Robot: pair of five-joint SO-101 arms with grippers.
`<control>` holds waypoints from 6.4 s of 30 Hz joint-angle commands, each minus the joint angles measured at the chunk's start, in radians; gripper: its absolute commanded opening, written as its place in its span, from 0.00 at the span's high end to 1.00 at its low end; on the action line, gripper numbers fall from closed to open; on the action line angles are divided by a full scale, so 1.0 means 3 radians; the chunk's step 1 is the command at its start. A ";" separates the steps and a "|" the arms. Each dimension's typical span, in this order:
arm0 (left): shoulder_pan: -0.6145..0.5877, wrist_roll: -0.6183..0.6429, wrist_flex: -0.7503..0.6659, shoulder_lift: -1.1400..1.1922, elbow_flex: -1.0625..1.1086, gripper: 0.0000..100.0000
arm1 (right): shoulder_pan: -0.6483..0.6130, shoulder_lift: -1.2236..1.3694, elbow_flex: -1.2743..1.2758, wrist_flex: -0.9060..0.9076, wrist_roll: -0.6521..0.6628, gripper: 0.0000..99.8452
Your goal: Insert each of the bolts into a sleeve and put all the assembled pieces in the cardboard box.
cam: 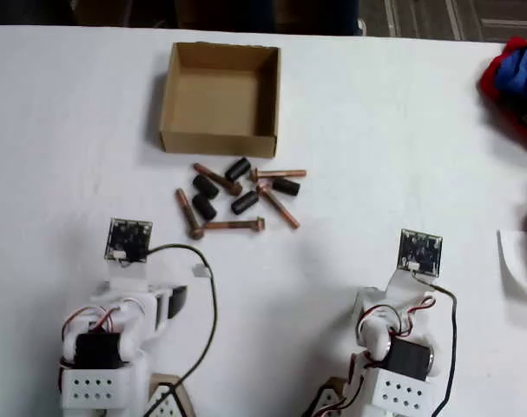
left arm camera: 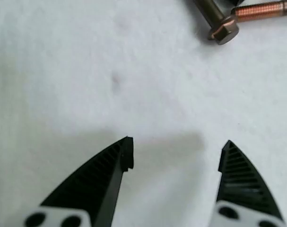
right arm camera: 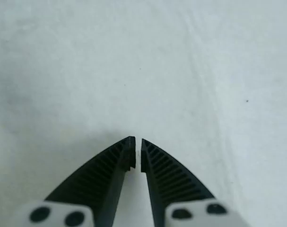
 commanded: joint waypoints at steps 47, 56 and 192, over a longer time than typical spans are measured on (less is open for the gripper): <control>0.0041 0.0031 -0.0026 0.0010 0.0049 0.69 | -0.0003 0.0003 0.0031 -0.0008 0.0056 0.98; 0.0041 0.0031 -0.0026 0.0010 0.0049 0.69 | -0.0790 0.0003 0.0031 -0.0478 0.0767 0.98; 0.0041 0.0031 -0.0026 0.0010 0.0049 0.69 | -0.1900 0.9091 -0.8700 0.1199 0.2169 0.76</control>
